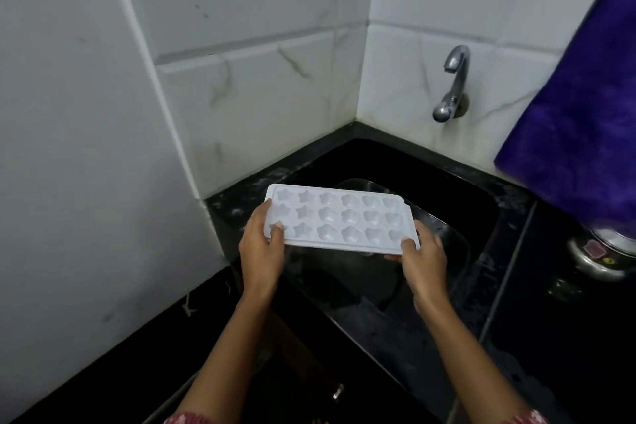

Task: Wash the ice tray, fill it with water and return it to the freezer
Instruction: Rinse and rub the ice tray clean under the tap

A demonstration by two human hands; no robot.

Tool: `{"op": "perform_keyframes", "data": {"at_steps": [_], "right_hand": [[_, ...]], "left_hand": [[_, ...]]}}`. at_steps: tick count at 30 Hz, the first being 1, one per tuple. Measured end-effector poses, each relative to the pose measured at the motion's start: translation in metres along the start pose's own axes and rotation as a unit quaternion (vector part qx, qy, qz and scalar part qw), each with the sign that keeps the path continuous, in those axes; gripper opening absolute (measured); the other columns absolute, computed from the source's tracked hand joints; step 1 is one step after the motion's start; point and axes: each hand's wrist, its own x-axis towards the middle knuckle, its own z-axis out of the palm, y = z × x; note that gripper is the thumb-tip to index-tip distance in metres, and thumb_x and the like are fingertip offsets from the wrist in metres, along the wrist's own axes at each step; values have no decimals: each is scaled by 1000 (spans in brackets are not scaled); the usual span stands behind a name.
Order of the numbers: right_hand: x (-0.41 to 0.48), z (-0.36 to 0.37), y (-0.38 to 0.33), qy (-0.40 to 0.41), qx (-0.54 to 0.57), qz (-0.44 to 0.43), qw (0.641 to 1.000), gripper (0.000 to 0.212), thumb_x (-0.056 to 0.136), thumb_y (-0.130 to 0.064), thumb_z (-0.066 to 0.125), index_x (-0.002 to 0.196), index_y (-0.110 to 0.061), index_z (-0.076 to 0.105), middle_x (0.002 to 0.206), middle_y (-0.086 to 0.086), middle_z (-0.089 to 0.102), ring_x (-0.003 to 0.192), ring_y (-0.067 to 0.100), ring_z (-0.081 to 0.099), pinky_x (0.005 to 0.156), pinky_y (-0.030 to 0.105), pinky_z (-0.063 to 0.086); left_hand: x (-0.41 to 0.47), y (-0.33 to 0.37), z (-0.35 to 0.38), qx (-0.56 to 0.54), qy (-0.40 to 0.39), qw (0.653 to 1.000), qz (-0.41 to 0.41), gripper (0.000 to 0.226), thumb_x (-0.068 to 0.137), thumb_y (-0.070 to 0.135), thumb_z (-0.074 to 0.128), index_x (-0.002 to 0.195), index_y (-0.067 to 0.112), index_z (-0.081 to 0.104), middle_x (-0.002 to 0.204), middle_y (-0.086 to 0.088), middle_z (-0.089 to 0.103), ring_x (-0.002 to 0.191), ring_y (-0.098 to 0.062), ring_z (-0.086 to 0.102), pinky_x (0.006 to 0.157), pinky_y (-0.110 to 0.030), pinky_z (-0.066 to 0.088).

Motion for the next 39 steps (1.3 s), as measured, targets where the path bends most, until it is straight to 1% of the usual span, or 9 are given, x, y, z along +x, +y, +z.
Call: {"op": "perform_keyframes", "data": {"at_steps": [5,10,15,18,25,28,32,36,39], "right_hand": [[37,0,6,59,-1,17,998,44,92,-8,37,134,-19,45,130,8,41,105,19,46,87,30,39],[71,2,13,115,12,59,992,46,94,-8,34,139,-16,39,136,10,36,118,26,47,103,44,41],[104,-1,19,163,12,93,982,46,94,-8,34,140,-14,38,130,9,38,112,24,50,101,41,43],[118,-6,23,179,9,106,978,47,94,-7,34,140,-15,37,128,9,37,110,24,51,100,43,44],[161,-26,34,174,-101,142,969,44,93,-16,44,137,-12,42,133,15,37,115,28,43,95,34,37],[203,-26,5,194,-248,30,949,51,91,-23,52,138,-10,37,137,16,34,124,36,30,98,40,33],[283,-17,-35,105,-342,-138,924,59,87,-21,59,139,-13,32,134,12,34,117,33,41,91,40,42],[344,1,-44,16,-515,-172,839,73,84,-18,66,142,-16,21,148,15,19,114,38,47,88,44,47],[364,9,-38,14,-597,-179,782,67,78,-4,68,134,-9,30,146,17,20,112,40,47,84,40,48]], "left_hand": [[48,0,43,-55,-55,997,-7,46,91,8,52,136,14,45,135,3,47,114,-1,40,91,-13,30],[86,0,90,-193,-104,965,-147,47,93,22,54,137,18,39,136,-5,47,109,-14,52,92,-31,45],[101,5,142,-349,-178,886,-248,49,90,31,57,133,18,38,119,-6,58,98,-22,64,62,-34,57],[103,9,171,-398,-226,848,-267,44,93,28,51,133,26,35,118,-5,57,98,-28,65,61,-40,57],[122,9,209,-406,-232,832,-299,34,99,16,37,133,21,37,123,-14,57,97,-32,65,58,-41,57],[133,6,217,-403,-223,833,-306,32,100,14,36,132,17,37,123,-15,56,96,-32,65,56,-39,57],[146,0,227,-385,-227,843,-299,32,100,16,36,132,17,37,123,-14,56,98,-32,64,57,-40,57],[156,-10,233,-372,-219,852,-296,35,99,20,38,134,20,36,123,-13,56,99,-31,65,58,-41,57],[160,-18,238,-369,-207,854,-304,34,99,20,39,132,21,35,122,-11,56,98,-30,65,57,-39,57]]}}
